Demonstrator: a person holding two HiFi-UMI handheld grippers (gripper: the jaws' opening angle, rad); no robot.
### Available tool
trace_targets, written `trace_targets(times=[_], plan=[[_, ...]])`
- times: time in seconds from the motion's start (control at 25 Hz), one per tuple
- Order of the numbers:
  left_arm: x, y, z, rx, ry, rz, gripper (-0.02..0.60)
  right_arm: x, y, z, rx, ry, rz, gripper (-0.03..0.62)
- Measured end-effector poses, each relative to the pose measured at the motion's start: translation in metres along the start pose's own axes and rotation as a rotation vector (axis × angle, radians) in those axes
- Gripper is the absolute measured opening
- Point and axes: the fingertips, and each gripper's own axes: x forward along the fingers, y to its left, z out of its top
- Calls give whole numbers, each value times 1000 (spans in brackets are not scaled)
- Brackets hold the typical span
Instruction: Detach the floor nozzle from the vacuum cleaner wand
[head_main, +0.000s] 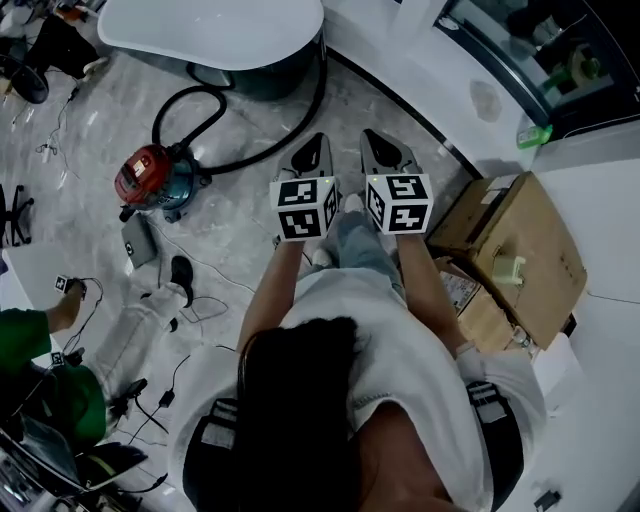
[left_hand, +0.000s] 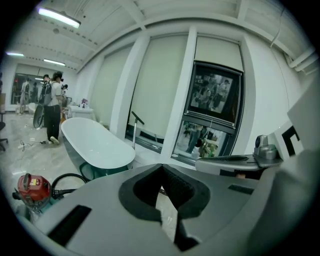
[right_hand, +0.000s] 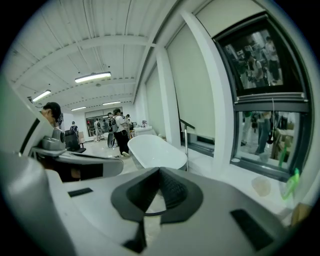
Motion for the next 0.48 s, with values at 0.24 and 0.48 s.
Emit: trace_targets(times=[0.24,0.48], plan=[[36,-1,26,4,-8,11,-5,33,-18,17,-8,20,48,15],[66,3,49,-33,-13,57,-4,61,-43,41,-21,6,83,15]])
